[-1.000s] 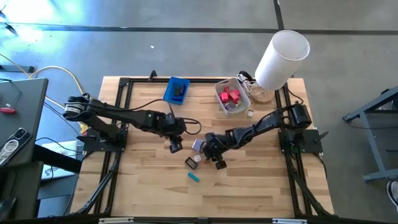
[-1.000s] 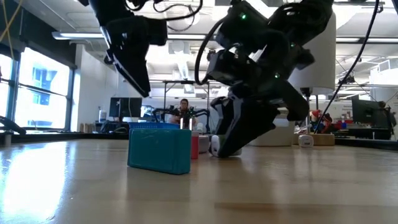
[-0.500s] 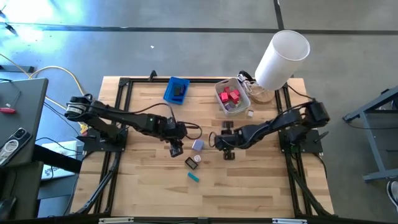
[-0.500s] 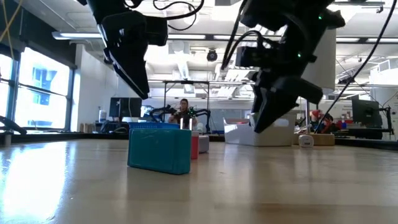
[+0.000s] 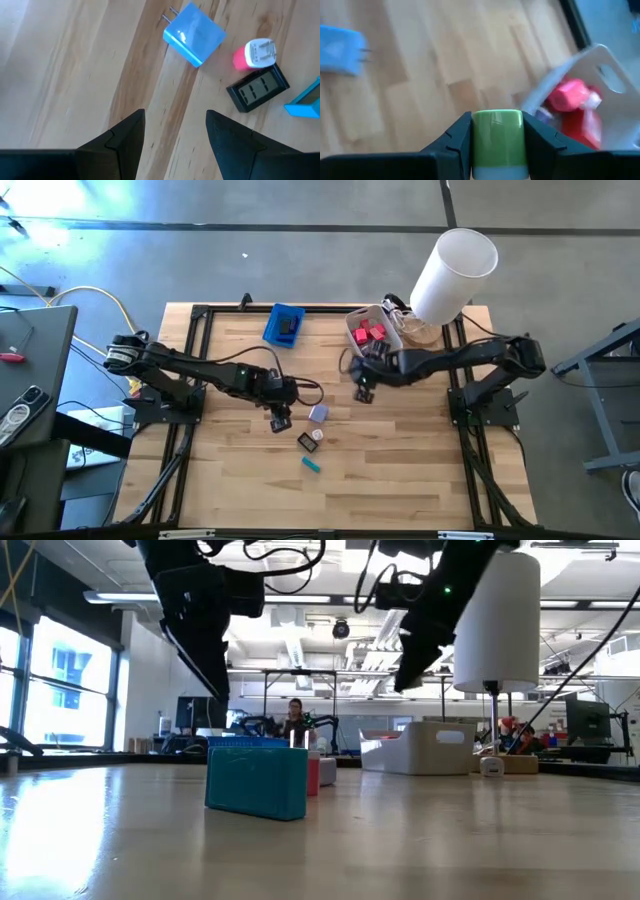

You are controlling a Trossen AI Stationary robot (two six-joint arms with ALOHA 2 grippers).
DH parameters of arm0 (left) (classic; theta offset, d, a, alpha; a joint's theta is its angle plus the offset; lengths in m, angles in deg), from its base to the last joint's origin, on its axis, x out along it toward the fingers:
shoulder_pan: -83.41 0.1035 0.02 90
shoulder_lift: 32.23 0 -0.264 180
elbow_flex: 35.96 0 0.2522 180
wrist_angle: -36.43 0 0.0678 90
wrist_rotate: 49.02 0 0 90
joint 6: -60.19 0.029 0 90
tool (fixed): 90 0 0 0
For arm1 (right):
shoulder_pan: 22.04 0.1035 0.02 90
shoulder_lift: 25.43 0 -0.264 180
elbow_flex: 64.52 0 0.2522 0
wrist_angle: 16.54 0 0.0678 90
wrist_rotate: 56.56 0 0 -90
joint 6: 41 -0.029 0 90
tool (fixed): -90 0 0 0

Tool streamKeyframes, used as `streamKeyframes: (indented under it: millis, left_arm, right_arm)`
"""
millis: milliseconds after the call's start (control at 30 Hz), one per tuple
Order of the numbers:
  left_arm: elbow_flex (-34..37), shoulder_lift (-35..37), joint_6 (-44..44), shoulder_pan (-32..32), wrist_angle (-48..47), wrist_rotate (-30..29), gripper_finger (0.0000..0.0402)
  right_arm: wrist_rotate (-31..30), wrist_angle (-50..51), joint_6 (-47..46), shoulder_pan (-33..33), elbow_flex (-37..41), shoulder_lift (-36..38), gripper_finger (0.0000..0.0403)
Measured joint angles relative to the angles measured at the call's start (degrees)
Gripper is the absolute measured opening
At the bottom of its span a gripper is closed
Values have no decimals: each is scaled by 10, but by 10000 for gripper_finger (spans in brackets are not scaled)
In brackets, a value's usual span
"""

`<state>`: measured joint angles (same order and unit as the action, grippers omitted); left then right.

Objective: Pick & Place Office items
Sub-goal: Put the green charger adapter into the white bin

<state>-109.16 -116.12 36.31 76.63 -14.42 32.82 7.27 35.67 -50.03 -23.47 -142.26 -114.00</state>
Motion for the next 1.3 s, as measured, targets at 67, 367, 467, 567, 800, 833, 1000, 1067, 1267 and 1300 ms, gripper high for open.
streamKeyframes:
  millis: [67,367,467,567,800,833,1000,1067,1267,1300]
  left_arm:
    - [0,0,0,0,-2,0,202]
    - [0,0,-2,-28,-3,1,202]
    - [0,0,-2,-43,-5,1,202]
    - [0,0,-2,-57,-4,2,202]
    - [0,0,1,-68,-4,0,202]
    - [0,0,1,-68,-4,0,202]
    - [0,0,0,-68,-1,0,202]
    - [0,0,0,-68,-2,-1,202]
    - [0,0,-2,-74,-2,-2,202]
    - [0,0,-2,-74,-1,-3,202]
  right_arm:
    - [-7,13,3,-25,-17,0,119]
    - [-1,15,-15,-150,-24,-1,119]
    - [23,2,-19,-182,-6,-1,119]
    - [47,-9,-32,-202,8,-1,119]
    - [71,-53,-34,-205,35,-12,119]
    - [70,-63,-34,-203,36,-16,119]
    - [70,-90,-34,-203,45,-33,120]
    - [71,-98,-33,-209,53,-39,120]
    - [82,-115,-30,-220,69,-62,120]
    - [82,-117,-28,-221,69,-67,120]
